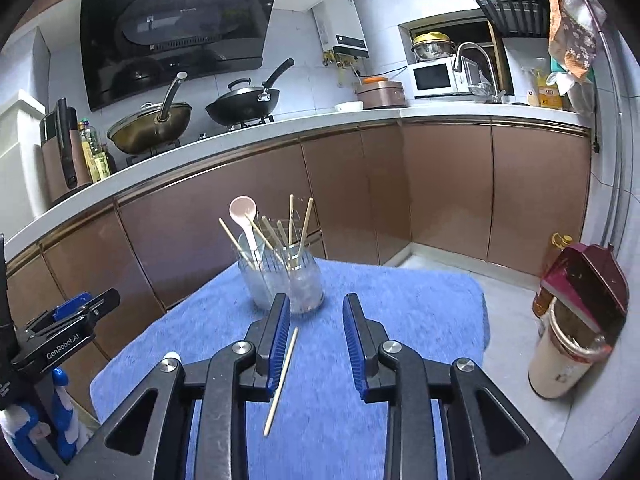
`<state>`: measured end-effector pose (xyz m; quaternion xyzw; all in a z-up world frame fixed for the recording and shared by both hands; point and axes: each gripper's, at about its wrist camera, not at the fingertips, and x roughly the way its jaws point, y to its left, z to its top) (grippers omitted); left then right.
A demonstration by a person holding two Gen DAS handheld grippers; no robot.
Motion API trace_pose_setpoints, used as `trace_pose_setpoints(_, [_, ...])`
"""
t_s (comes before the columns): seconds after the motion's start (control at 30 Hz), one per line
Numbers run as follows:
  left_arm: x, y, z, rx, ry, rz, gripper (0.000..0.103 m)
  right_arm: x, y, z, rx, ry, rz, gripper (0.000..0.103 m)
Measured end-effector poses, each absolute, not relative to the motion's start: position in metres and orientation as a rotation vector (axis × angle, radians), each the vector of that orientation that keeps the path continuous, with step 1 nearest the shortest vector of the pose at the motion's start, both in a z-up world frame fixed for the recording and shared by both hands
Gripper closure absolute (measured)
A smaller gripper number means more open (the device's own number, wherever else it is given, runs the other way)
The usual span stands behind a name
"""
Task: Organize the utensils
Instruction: 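Withdraw both open tools back over the white spoon and last chopstick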
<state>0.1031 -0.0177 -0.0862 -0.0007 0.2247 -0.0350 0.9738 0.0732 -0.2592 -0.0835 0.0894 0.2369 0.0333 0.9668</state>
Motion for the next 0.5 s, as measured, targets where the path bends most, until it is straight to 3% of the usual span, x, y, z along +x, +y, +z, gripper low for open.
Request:
trace_pose_setpoints(0.17, [0.083,-0.024,-0.089,0.033,0.463,-0.073,0.042,0.053,-0.257,-0.082,0.172,0.487,0.060,0.077])
trace_pose_setpoints(0.37, [0.063,-0.023,-0.089,0.053,0.464,-0.074,0.042,0.031,-0.254,-0.079,0.165,0.484,0.049,0.068])
trace_pose_setpoints(0.5, [0.056,-0.020,-0.088,0.069,0.466,-0.066,0.042,0.023,-0.249,-0.078,0.161,0.489,0.044,0.068])
